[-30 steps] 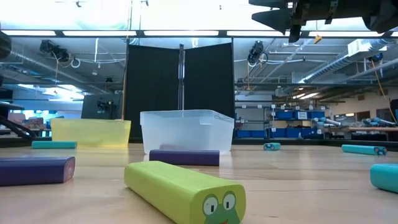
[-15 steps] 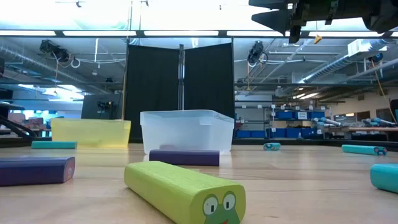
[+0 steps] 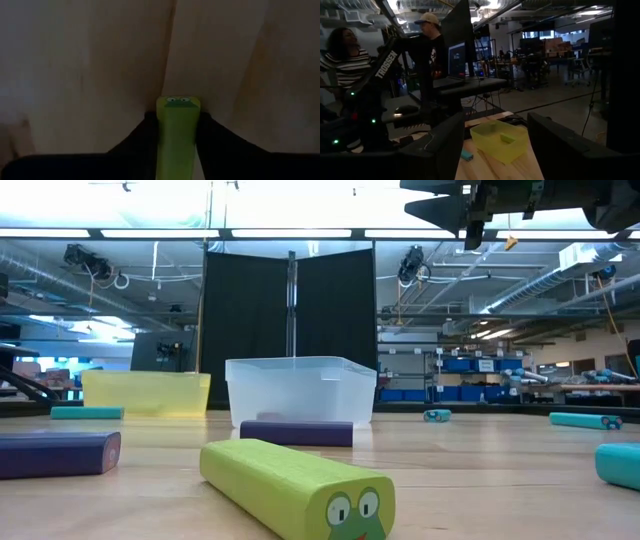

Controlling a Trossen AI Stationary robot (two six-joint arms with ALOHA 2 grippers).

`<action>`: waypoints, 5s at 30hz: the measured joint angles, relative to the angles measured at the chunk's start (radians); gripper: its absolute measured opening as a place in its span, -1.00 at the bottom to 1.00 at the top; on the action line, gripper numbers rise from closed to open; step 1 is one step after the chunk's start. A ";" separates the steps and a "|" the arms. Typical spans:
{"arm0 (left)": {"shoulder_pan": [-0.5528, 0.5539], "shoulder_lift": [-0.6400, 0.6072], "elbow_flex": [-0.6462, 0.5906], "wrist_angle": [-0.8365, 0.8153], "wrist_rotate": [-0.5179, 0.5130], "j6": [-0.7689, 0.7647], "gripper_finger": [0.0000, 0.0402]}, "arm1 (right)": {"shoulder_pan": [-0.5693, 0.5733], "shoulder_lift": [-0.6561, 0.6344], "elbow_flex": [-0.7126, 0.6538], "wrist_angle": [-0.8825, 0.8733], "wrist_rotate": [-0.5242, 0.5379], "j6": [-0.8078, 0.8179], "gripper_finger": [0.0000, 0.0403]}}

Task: Sort blocks
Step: Put the green block into the yellow bin, then put the blue block into the blue bin

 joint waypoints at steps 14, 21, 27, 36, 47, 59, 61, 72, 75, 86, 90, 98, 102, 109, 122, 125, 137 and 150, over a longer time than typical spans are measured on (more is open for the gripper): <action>0.211 -0.241 0.206 -0.446 -0.752 -0.083 -0.47 | 0.002 0.000 0.000 0.015 0.000 0.026 0.10; 0.531 -0.367 0.182 -0.472 -0.953 -0.028 -0.47 | 0.015 0.000 0.000 0.016 0.000 0.027 0.09; 0.793 -0.449 0.181 -0.253 -0.957 0.287 -0.47 | 0.020 0.000 0.000 0.015 0.000 0.037 0.09; 1.188 -0.461 0.143 0.049 -0.672 0.668 -0.47 | 0.024 0.000 0.000 0.005 0.000 0.043 0.09; 1.474 -0.454 -0.006 0.271 -0.425 0.762 -0.26 | 0.046 0.000 0.000 -0.001 0.013 0.051 0.09; 1.451 -0.461 -0.043 0.306 -0.385 0.755 0.35 | -0.028 0.000 0.000 -0.345 0.276 0.444 0.12; 1.428 -0.470 -0.043 0.326 -0.385 0.755 0.36 | -0.054 0.000 0.000 -0.440 0.268 0.535 0.12; 1.304 -0.510 -0.043 0.453 -0.384 0.740 0.34 | -0.211 0.000 0.000 -0.737 0.034 0.741 0.12; 1.276 -0.510 -0.043 0.454 -0.385 0.733 0.34 | -0.260 0.000 0.001 -0.823 -0.004 0.795 0.12; 1.174 -0.510 -0.043 0.461 -0.388 0.680 0.34 | -0.421 0.000 0.003 -1.084 -0.186 0.887 0.12; 1.142 -0.510 -0.043 0.474 -0.403 0.669 0.34 | -0.455 0.000 0.067 -1.164 -0.220 0.833 0.12; 1.103 -0.510 -0.043 0.476 -0.416 0.649 0.34 | -0.421 0.000 0.324 -1.543 -0.199 0.788 0.09; 1.077 -0.510 -0.043 0.476 -0.423 0.646 0.34 | -0.367 0.000 0.363 -1.787 -0.189 0.920 0.08; 1.059 -0.510 -0.043 0.479 -0.465 0.647 0.34 | -0.226 0.037 0.362 -2.010 -0.191 1.136 0.08; 1.058 -0.510 -0.043 0.483 -0.466 0.659 0.34 | -0.125 0.290 0.360 -2.008 -0.191 1.280 0.26; 1.058 -0.510 -0.043 0.479 -0.466 0.663 0.34 | -0.121 0.325 0.335 -2.007 -0.192 1.302 0.29; 1.058 -0.510 -0.043 0.460 -0.465 0.664 0.34 | -0.114 0.170 0.078 -1.679 -0.239 1.344 0.30; 1.058 -0.510 -0.043 0.469 -0.466 0.662 0.34 | -0.104 0.157 0.016 -1.606 -0.254 1.382 0.00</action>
